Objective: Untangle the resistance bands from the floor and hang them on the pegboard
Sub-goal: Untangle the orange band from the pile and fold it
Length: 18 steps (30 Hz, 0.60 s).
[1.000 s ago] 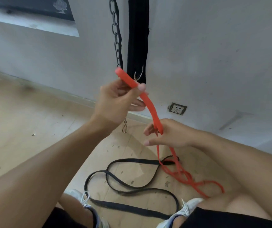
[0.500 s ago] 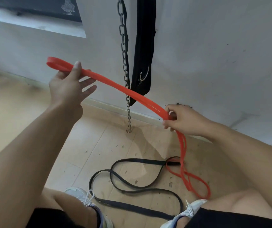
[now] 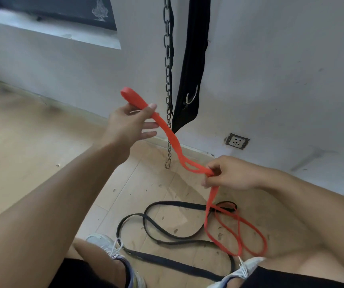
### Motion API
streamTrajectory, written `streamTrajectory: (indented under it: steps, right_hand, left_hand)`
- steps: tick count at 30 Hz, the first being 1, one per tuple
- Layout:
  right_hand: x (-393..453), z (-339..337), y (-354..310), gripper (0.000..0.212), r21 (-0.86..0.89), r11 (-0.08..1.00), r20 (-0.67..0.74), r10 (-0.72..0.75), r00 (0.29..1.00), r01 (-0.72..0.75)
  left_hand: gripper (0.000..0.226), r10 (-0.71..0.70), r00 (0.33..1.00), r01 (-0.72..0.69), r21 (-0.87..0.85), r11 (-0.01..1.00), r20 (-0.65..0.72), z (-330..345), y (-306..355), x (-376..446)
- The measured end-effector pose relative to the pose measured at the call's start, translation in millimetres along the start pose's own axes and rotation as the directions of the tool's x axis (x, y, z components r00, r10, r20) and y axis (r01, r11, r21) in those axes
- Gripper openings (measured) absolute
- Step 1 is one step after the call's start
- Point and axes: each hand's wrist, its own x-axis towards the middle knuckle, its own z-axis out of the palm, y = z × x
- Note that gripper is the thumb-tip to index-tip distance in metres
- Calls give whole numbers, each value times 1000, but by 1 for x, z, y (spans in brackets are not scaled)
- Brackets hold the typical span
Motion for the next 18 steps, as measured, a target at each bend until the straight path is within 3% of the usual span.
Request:
streamTrajectory:
  steps: [1, 3, 5, 6, 8, 10, 13, 16, 18]
  right_hand:
    - [-1, 3, -3, 25, 36, 999, 21, -23, 1000, 22]
    - [-6, 6, -10, 23, 98, 993, 12, -62, 998, 60]
    - [-10, 6, -16, 23, 97, 991, -59, -84, 995, 89]
    - [-12, 5, -18, 22, 94, 990, -100, -91, 991, 100]
    - [-14, 4, -21, 23, 127, 984, -156, -106, 982, 127]
    - [-16, 2, -23, 23, 163, 975, -163, -124, 979, 150]
    - [-17, -1, -24, 30, 205, 965, -113, -142, 983, 163]
    - [-19, -5, -25, 41, 237, 949, -153, -177, 972, 210]
    - [-22, -9, -27, 40, 302, 925, -179, -183, 967, 231]
  left_hand:
    - [31, -8, 1000, 8, 17, 1000, 18, 2, -1, 1]
    - [67, -61, 997, 58, 73, 996, 40, 2, -6, 3]
    - [104, -122, 992, 117, 183, 976, 17, 1, -14, 8]
    - [111, -116, 993, 112, 266, 958, 1, 2, -17, 10]
    - [105, -32, 999, 8, 493, 870, 40, 6, -22, 4]
    - [81, 27, 982, -138, 609, 781, 189, 14, -25, -8]
    - [54, -134, 883, -161, 558, 814, 450, 28, -27, -25]
    - [64, -214, 743, -242, 553, 798, 634, 33, -32, -34]
    - [65, -240, 701, -291, 578, 763, 671, 32, -34, -35]
